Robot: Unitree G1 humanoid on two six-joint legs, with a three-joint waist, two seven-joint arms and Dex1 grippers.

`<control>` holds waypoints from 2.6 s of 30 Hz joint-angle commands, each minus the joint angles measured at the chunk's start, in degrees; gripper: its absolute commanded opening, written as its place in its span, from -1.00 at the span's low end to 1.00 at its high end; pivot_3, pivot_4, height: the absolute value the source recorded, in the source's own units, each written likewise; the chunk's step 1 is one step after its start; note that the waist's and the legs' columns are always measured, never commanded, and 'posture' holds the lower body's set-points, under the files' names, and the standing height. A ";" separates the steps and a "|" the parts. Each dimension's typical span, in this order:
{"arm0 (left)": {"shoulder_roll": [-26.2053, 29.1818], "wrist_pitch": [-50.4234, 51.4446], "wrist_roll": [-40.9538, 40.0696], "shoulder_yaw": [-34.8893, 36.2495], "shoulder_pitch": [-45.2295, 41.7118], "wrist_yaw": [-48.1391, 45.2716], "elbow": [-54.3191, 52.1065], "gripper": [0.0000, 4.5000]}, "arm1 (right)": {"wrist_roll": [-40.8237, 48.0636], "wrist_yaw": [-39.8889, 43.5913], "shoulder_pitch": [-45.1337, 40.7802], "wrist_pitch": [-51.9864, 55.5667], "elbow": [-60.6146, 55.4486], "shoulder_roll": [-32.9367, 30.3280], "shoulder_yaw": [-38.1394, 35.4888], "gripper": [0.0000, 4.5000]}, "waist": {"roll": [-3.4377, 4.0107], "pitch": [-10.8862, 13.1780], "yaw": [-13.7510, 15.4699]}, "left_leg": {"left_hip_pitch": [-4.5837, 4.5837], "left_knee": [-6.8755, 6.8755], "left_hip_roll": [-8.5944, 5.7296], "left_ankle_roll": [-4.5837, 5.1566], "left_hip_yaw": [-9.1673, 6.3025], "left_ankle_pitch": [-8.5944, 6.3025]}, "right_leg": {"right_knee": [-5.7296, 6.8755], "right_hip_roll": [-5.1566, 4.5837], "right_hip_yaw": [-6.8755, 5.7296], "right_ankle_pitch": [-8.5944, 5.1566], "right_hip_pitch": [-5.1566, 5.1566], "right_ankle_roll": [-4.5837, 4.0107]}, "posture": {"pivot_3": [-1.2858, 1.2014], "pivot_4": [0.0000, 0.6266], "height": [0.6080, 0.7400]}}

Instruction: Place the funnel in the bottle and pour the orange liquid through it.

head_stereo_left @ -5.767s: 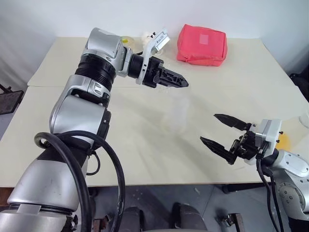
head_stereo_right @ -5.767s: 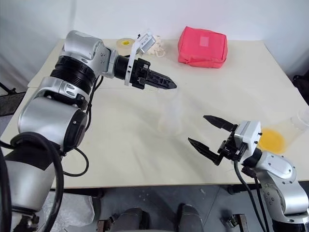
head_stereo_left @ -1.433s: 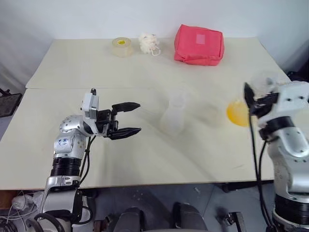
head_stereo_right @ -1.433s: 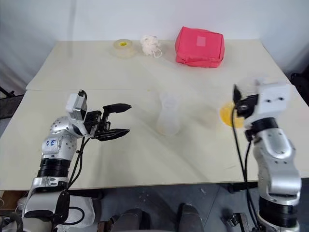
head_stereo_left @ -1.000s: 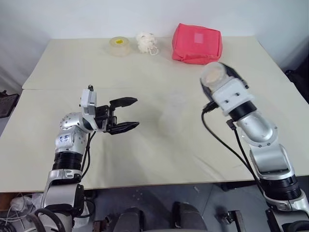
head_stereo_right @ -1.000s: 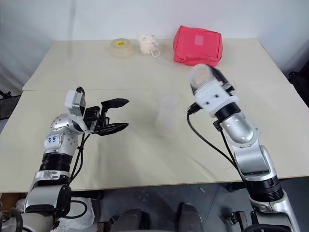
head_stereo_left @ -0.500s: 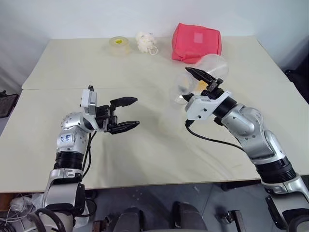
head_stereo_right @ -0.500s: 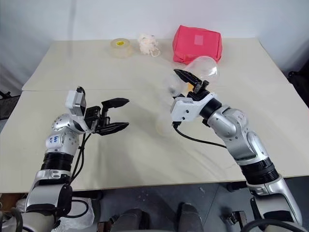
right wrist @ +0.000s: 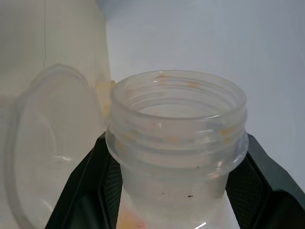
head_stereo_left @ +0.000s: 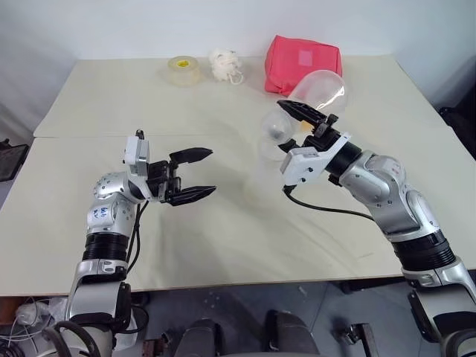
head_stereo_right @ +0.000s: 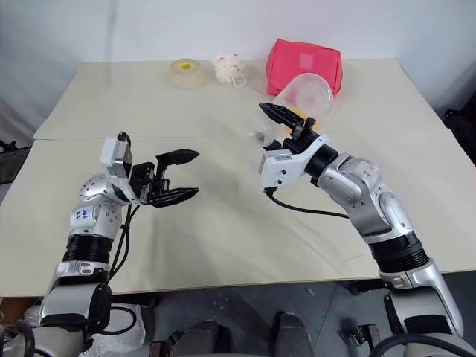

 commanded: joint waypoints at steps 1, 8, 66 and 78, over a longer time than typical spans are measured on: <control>0.32 -0.53 -0.56 0.96 -1.10 -0.16 -1.32 1.00 | 4.22 0.48 -0.82 1.95 -2.32 0.79 -4.30 0.09 | 0.00 0.00 0.01 | 0.00 0.00 0.00 0.00 0.00 0.00 | 0.00 0.00 0.00 0.00 0.00 0.00 | 0.03 -0.52 1.00; 0.39 -0.47 -0.44 0.85 -1.81 -0.43 -0.67 1.00 | 6.19 1.80 -0.67 2.08 -1.29 -0.47 -6.46 0.09 | 0.00 0.00 0.01 | -0.01 0.00 -0.01 0.00 -0.01 0.00 | 0.02 0.00 -0.01 0.00 0.00 0.00 | 0.03 -0.52 1.00; 0.69 -0.42 -0.12 1.02 -4.71 -1.79 1.85 1.00 | -18.00 -7.96 -9.64 -17.14 10.71 -6.47 -0.76 0.09 | 0.00 0.00 -1.39 | -0.63 0.14 -0.05 0.01 0.01 0.01 | 0.22 -0.03 -0.10 0.00 -0.60 0.00 | 0.03 -0.52 1.00; 0.68 -0.23 -0.18 0.84 -5.29 -2.07 2.25 1.00 | -21.12 -10.63 -10.91 -18.72 11.75 -6.81 0.56 0.09 | 0.00 0.00 -1.40 | -0.63 0.15 -0.05 0.01 0.01 0.01 | 0.24 -0.03 -0.10 0.00 -0.61 0.00 | 0.03 -0.52 1.00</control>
